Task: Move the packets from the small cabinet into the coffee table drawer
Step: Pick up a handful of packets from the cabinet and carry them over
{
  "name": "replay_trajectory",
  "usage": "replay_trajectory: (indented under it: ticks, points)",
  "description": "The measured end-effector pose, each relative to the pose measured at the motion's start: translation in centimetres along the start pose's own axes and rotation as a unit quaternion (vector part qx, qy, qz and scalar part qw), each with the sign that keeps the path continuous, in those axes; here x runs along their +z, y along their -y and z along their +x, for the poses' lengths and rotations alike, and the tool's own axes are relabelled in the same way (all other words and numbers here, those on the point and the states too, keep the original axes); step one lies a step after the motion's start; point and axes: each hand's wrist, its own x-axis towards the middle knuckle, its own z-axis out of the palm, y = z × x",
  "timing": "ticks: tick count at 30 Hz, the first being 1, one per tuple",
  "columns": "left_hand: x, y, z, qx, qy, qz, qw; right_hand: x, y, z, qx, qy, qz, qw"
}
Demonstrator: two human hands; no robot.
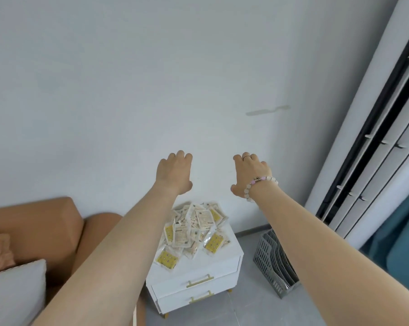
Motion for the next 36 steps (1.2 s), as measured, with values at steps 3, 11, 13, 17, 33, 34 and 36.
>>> replay_trajectory:
  ticks: [3, 11, 13, 17, 33, 34, 36]
  points:
    - [2.5, 1.1, 0.9, -0.011, 0.028, 0.005, 1.0, 1.6, 0.9, 1.8, -0.013, 0.018, -0.005, 1.0]
    - [7.0, 2.6, 5.6, -0.035, 0.055, -0.009, 0.998, 6.0, 2.2, 8.6, -0.055, 0.051, -0.011, 0.997]
    - [8.5, 3.1, 6.9, -0.05, 0.07, -0.01, 0.996, 7.2, 2.3, 10.8, -0.068, 0.058, -0.014, 0.996]
    - [11.4, 3.8, 10.1, -0.085, 0.099, -0.004, 0.991, 9.9, 2.4, 15.7, -0.098, 0.077, -0.007, 0.992]
    - [28.3, 5.5, 15.2, -0.168, 0.264, -0.098, 0.945, 27.4, 6.4, 25.0, -0.143, 0.273, -0.031, 0.951]
    - [29.9, 5.7, 14.9, -0.175, 0.276, -0.107, 0.939, 28.8, 6.8, 25.0, -0.137, 0.289, -0.034, 0.947]
    - [33.1, 6.1, 13.9, -0.184, 0.303, -0.121, 0.927, 31.7, 7.5, 24.9, -0.125, 0.316, -0.04, 0.94]
